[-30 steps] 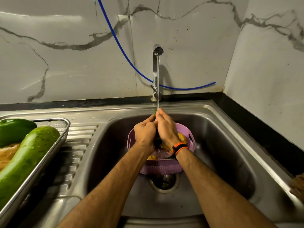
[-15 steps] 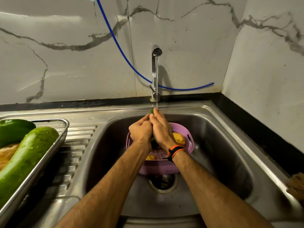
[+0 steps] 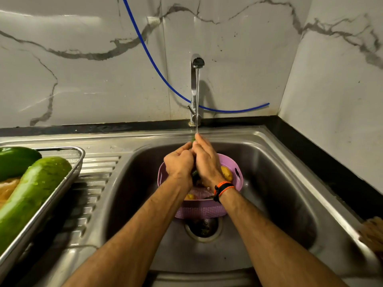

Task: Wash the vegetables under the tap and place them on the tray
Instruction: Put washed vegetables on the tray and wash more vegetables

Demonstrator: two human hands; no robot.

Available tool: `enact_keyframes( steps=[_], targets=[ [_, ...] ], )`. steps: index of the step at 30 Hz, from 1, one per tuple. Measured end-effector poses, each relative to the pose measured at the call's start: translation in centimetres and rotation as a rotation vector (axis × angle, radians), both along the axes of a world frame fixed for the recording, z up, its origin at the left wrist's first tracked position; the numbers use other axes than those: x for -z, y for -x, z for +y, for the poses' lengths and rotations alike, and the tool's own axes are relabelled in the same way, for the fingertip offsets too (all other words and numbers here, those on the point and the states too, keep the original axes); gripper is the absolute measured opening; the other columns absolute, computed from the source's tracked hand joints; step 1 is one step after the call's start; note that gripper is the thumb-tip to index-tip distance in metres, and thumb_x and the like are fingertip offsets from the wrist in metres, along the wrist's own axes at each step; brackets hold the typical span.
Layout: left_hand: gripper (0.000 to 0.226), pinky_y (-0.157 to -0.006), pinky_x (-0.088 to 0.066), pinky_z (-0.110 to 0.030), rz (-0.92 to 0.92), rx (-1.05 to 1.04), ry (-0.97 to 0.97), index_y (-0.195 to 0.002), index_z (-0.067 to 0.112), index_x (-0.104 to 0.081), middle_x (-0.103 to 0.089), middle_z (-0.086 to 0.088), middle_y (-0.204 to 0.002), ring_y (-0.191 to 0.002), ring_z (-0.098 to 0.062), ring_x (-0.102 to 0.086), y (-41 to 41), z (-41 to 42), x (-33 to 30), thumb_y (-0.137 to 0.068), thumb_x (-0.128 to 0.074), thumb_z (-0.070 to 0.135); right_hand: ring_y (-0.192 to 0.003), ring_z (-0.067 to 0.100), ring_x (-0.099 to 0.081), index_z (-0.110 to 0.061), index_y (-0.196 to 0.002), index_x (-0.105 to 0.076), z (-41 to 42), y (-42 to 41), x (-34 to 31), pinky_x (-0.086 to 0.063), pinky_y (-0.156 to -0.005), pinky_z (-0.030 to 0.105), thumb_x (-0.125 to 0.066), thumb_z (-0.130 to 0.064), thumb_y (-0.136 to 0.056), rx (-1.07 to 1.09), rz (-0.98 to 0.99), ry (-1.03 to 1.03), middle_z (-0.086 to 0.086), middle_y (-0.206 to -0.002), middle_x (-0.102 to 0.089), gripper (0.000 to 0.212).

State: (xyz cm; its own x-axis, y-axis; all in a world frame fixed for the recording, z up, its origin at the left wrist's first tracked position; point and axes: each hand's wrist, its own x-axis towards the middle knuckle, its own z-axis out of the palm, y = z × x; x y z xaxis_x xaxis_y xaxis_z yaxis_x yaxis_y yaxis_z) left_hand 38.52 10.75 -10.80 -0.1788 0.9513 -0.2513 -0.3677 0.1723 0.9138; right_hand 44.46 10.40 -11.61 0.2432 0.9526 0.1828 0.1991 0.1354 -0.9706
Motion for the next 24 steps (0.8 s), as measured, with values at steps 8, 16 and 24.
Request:
enact_keyframes(
  steps=[8, 16, 24],
  targets=[
    [0.022, -0.088, -0.059, -0.042, 0.014, 0.049, 0.007, -0.107, 0.011, -0.077, -0.077, -0.010, -0.095, -0.093, -0.022, -0.073, 0.0, -0.1, 0.0, -0.089, -0.068, 0.003, -0.145, 0.016, -0.031, -0.015, -0.149, -0.038, 0.1, -0.2, -0.1, -0.023, -0.121, 0.038, -0.040, -0.021, -0.105, 0.025, 0.017, 0.005, 0.003, -0.157, -0.034, 0.045],
    [0.020, -0.089, -0.059, -0.042, 0.087, 0.078, 0.002, -0.102, 0.018, -0.079, -0.078, -0.005, -0.092, -0.094, -0.020, -0.073, -0.1, 0.1, 0.4, -0.088, -0.070, 0.007, -0.145, 0.016, -0.031, -0.019, -0.150, -0.037, 0.3, -0.6, -0.4, -0.024, -0.121, 0.040, -0.038, -0.026, -0.105, 0.007, 0.032, 0.022, 0.001, -0.157, -0.035, 0.045],
    [0.023, -0.091, -0.058, -0.043, 0.130, 0.106, -0.057, -0.107, 0.016, -0.077, -0.077, -0.006, -0.098, -0.098, -0.022, -0.072, 0.5, 0.6, 0.5, -0.087, -0.072, 0.006, -0.139, 0.017, -0.039, -0.019, -0.145, -0.045, 0.6, -1.3, -0.3, -0.032, -0.117, 0.039, -0.047, -0.024, -0.102, 0.022, 0.091, 0.053, 0.001, -0.151, -0.044, 0.044]
  ],
)
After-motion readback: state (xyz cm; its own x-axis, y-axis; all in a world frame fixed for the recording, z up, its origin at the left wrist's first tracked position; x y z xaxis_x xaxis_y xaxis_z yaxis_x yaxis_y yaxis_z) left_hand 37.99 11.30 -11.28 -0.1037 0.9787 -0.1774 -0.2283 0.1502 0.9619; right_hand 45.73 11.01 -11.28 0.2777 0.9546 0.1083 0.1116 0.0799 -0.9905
